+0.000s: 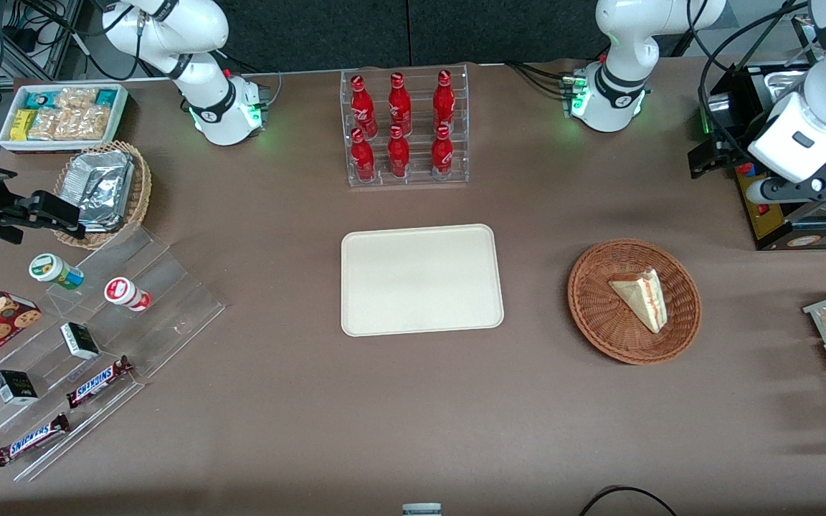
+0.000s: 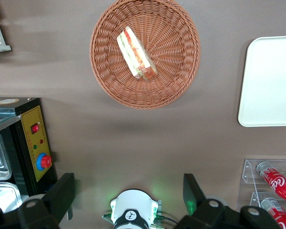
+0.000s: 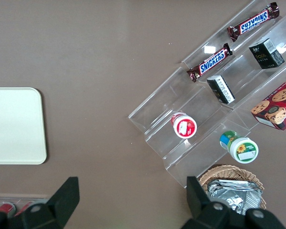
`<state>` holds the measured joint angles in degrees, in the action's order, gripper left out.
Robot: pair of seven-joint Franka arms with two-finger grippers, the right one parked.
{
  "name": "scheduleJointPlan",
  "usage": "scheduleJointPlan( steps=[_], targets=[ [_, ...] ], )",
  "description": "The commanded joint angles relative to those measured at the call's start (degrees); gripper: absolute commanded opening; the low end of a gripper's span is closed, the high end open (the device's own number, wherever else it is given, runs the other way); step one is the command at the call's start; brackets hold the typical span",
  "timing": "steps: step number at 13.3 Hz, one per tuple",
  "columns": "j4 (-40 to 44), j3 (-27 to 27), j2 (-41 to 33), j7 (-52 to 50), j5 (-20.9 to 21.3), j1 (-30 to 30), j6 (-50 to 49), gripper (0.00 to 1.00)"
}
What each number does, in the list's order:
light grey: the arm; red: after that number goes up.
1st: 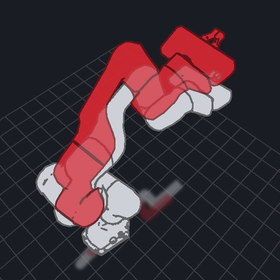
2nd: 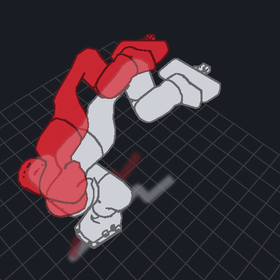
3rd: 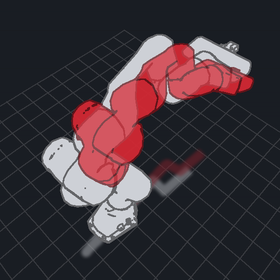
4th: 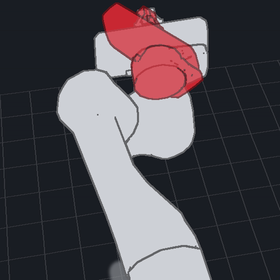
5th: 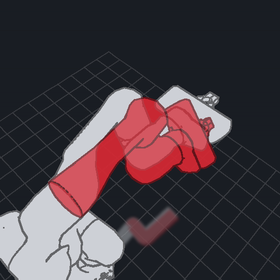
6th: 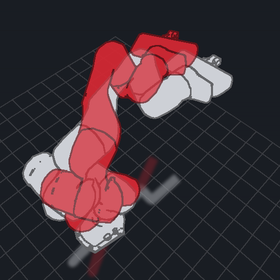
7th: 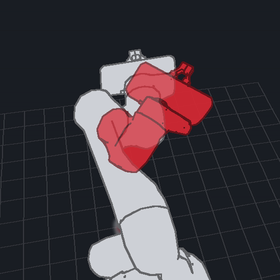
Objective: Place sandwich from basket to tray
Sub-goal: 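Move the left gripper toward the wrapped sandwich in the wicker basket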
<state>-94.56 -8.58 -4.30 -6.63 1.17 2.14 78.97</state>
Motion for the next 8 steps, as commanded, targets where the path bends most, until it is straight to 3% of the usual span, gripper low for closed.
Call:
scheduleJointPlan(
  steps=[1,4,8],
  targets=[
    [0.6,-0.04,-0.28,1.36,0.59,0.23,-0.84,1.0],
    [0.51,0.05,1.21,1.09,1.2,0.15,-0.48,1.0],
    [-3.95,0.14,3.77,-1.01,2.35,0.23,7.06,1.0]
  ],
)
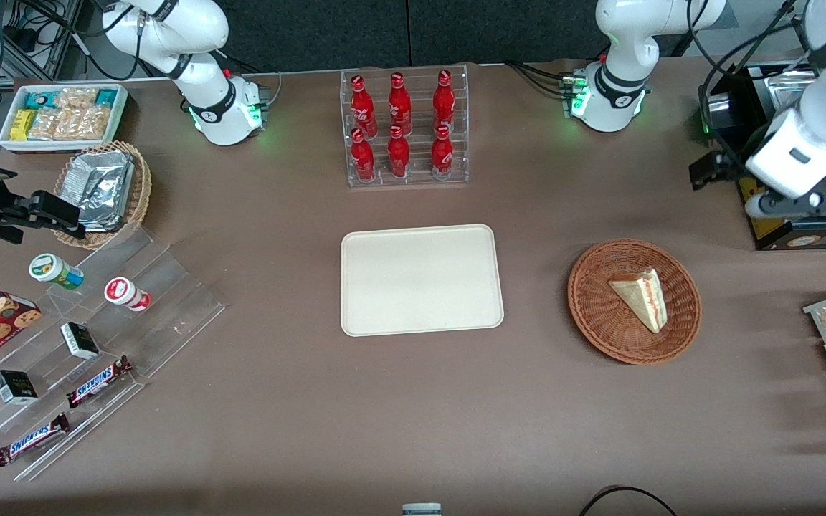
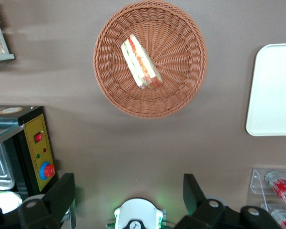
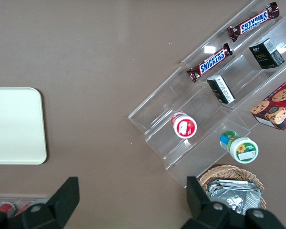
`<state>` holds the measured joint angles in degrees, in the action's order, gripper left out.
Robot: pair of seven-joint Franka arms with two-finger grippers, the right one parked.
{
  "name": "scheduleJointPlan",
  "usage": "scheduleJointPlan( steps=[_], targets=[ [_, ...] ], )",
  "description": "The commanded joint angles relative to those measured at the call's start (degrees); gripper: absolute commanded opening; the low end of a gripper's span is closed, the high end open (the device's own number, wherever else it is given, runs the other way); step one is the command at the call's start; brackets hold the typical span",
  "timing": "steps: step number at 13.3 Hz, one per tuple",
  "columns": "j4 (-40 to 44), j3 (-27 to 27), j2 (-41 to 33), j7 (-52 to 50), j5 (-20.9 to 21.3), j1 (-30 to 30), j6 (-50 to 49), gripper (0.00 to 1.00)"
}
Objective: Place sandwich from basket to tray
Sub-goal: 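Move the left gripper toward the wrapped sandwich in the wicker basket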
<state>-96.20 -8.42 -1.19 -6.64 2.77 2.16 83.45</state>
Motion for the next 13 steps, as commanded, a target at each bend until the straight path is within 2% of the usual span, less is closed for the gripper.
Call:
scheduleJointPlan(
  steps=[1,5,9,13],
  targets=[
    [-4.77,0.06,0.67,-3.53,0.74,0.21,5.29,1.0],
    [-14.97,0.42,1.54,-14.86,0.83,1.61,19.26,1.0],
    [-18.23,0.59,6.19,-23.21,0.92,3.28,28.75,1.0],
    [-24.11,0.59,7.51,-28.5,1.0,3.37,39.57,1.0]
  ],
)
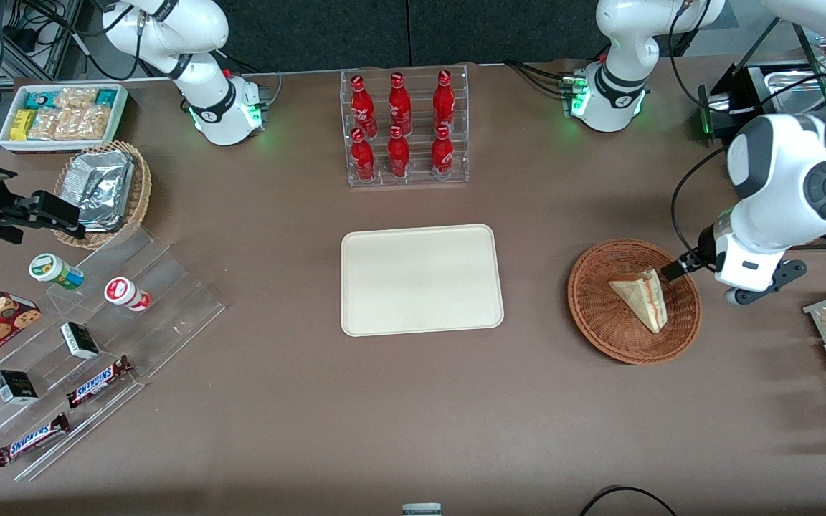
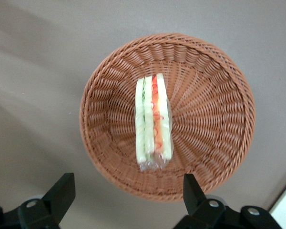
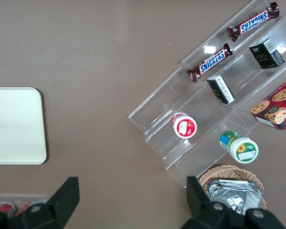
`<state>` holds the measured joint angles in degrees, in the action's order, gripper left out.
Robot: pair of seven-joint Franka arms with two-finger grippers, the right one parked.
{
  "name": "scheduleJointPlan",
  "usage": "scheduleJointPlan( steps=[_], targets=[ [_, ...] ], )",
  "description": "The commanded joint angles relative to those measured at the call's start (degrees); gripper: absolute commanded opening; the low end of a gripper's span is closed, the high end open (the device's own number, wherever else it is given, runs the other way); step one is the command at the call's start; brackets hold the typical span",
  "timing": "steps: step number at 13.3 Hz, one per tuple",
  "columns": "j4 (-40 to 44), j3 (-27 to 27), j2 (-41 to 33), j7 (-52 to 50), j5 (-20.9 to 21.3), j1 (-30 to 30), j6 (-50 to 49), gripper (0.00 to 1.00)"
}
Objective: Place sandwich from basket to tray
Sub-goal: 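Lower the open left gripper around the sandwich and close it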
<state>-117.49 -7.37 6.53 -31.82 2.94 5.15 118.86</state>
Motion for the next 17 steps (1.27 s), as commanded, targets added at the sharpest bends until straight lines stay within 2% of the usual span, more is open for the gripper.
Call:
scheduleJointPlan(
  steps=[1,8,12,17],
  targets=[
    [-3.88,-0.46,0.67,-4.81,0.84,0.39,6.71,1.0],
    [-4.24,-0.46,6.04,-9.56,0.84,-0.4,13.85,1.0],
    [-7.92,-0.54,6.13,-9.84,0.93,-0.41,18.68,1.0],
    [-8.98,-0.54,8.24,-9.75,1.02,-0.93,19.13,1.0]
  ],
)
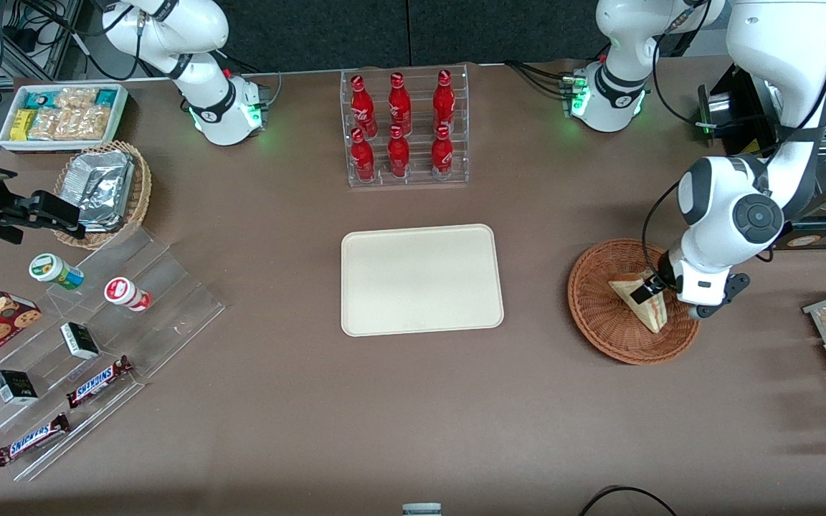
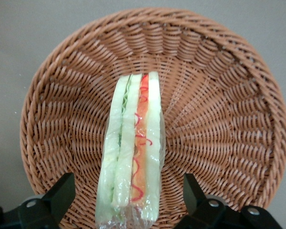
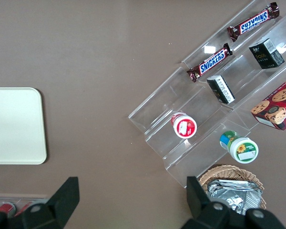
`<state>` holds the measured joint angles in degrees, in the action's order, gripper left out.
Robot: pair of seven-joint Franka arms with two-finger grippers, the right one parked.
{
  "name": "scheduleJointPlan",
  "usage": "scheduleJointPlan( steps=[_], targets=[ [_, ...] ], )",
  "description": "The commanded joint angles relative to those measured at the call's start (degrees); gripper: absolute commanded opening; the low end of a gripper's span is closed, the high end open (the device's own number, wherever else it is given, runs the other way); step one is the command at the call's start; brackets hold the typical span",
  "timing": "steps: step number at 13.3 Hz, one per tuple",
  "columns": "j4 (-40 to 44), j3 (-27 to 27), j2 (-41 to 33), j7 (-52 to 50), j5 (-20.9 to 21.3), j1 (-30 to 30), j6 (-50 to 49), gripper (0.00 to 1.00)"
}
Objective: Place sandwich from basket to tray
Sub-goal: 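Lower the open left gripper around the sandwich and close it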
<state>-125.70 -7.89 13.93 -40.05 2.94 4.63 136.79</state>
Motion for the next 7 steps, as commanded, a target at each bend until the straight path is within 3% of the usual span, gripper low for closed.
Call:
scheduleJointPlan(
  steps=[1,2,3,4,5,7],
  targets=[
    [-0.95,-0.02,0.83,-1.53,1.02,-0.42,1.11,1.0],
    [-0.86,-0.02,1.01,-1.44,1.02,-0.42,1.03,0.97],
    [-0.78,-0.02,1.44,-1.35,1.02,-0.42,1.03,0.85],
    [-0.78,-0.02,1.88,-1.35,1.02,-0.42,1.11,0.66],
    [-0.69,-0.02,2.24,-1.35,1.19,-0.5,1.11,0.39],
    [-0.78,-0.1,1.98,-1.44,2.86,-0.5,0.68,0.02]
  ],
)
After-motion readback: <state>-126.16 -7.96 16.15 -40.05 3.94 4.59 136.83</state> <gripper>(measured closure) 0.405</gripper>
